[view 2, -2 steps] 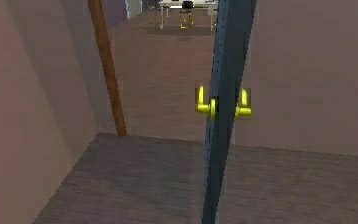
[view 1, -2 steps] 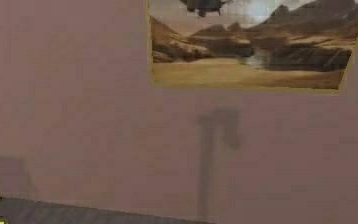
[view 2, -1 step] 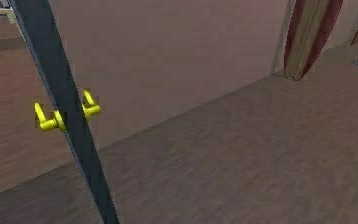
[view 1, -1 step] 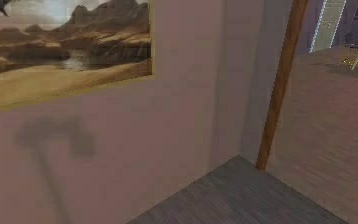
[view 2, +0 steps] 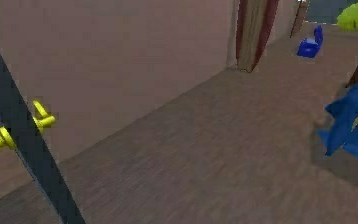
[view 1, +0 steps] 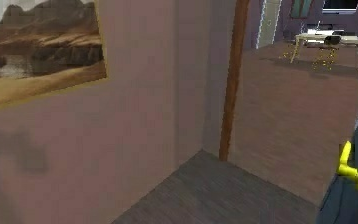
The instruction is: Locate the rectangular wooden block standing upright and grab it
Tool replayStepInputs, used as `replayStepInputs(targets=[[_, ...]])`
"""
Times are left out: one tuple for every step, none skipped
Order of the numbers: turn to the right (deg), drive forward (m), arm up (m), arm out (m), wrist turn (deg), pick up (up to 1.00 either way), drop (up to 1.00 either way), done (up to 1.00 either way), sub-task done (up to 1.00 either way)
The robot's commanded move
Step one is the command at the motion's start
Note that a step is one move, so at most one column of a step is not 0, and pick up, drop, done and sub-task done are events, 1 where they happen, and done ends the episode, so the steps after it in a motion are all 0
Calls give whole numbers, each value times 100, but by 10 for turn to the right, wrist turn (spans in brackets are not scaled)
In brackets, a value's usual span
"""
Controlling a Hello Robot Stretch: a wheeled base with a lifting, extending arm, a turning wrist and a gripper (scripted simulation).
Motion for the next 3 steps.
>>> replayStepInputs(targets=[[0, 75, 0, 0, 0, 0, 0, 0, 0], [390, 0, 0, 0, 0, 0, 0, 0, 0], [0, 75, 0, 0, 0, 0, 0, 0, 0]])
